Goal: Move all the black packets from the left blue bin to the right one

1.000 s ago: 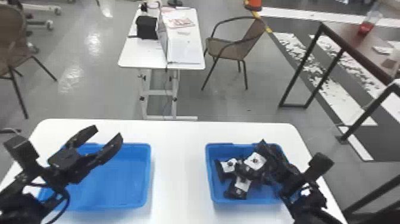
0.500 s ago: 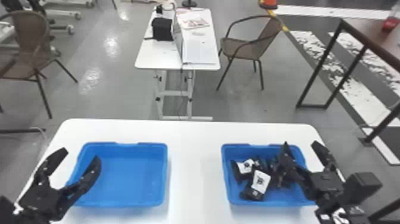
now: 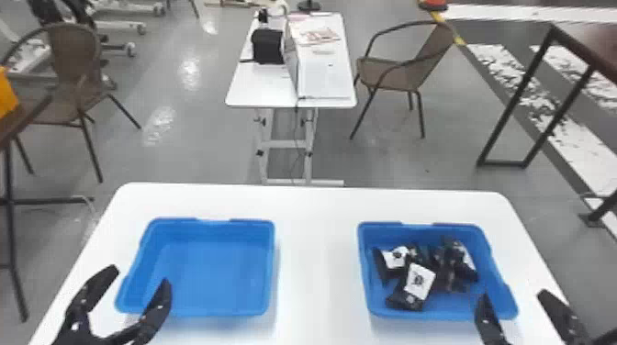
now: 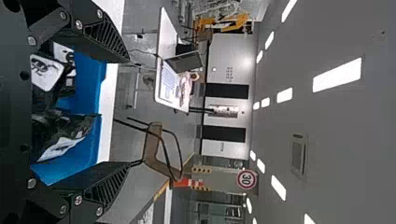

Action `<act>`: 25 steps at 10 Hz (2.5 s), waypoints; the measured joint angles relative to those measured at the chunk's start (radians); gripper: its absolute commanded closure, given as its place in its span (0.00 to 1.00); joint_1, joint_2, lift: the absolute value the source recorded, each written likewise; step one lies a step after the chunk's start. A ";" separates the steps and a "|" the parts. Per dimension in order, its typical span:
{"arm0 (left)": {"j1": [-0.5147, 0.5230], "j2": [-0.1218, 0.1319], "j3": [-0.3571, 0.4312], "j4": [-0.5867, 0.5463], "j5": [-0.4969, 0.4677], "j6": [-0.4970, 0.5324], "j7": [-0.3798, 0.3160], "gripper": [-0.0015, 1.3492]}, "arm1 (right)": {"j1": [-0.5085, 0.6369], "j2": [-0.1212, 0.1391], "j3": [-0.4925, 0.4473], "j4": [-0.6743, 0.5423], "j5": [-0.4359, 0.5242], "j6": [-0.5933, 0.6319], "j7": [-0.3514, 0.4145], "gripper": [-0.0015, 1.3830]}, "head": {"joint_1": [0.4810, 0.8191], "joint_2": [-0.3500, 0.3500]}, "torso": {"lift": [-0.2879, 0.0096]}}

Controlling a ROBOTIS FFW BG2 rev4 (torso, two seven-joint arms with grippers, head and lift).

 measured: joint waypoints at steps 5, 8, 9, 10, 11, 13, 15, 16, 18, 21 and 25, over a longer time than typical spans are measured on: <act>0.039 0.000 -0.070 -0.023 0.012 0.009 0.070 0.17 | 0.031 0.000 0.001 0.018 0.016 -0.051 -0.024 0.18 | 0.63 0.36 | 0.97; 0.043 0.000 -0.073 -0.026 0.012 0.018 0.075 0.17 | 0.026 0.000 0.001 0.018 0.001 -0.051 -0.024 0.18 | 0.63 0.35 | 0.97; 0.043 0.000 -0.074 -0.026 0.013 0.023 0.075 0.17 | 0.025 0.000 0.001 0.018 -0.002 -0.051 -0.024 0.18 | 0.63 0.35 | 0.97; 0.043 0.000 -0.077 -0.026 0.015 0.029 0.075 0.17 | 0.025 0.000 0.001 0.018 -0.005 -0.051 -0.024 0.18 | 0.63 0.34 | 0.97; 0.042 0.000 -0.078 -0.026 0.016 0.033 0.075 0.17 | 0.025 0.000 0.002 0.018 -0.008 -0.051 -0.024 0.18 | 0.63 0.34 | 0.97; 0.041 0.000 -0.080 -0.026 0.017 0.039 0.074 0.17 | 0.024 0.000 0.006 0.015 -0.014 -0.050 -0.024 0.18 | 0.63 0.34 | 0.97; 0.037 0.000 -0.084 -0.026 0.018 0.045 0.074 0.17 | 0.019 0.000 0.011 0.015 -0.017 -0.044 -0.024 0.18 | 0.63 0.34 | 0.97; 0.035 0.000 -0.085 -0.026 0.019 0.049 0.074 0.17 | 0.018 0.000 0.011 0.015 -0.018 -0.042 -0.024 0.18 | 0.63 0.34 | 0.97; 0.035 0.000 -0.087 -0.026 0.020 0.053 0.074 0.17 | 0.017 0.000 0.015 0.015 -0.023 -0.036 -0.024 0.18 | 0.63 0.34 | 0.97; 0.034 0.000 -0.090 -0.026 0.022 0.062 0.074 0.17 | 0.016 0.000 0.016 0.015 -0.025 -0.030 -0.024 0.18 | 0.63 0.34 | 0.97; 0.034 0.000 -0.091 -0.026 0.024 0.067 0.074 0.17 | 0.017 0.000 0.020 0.016 -0.030 -0.027 -0.024 0.18 | 0.63 0.34 | 0.97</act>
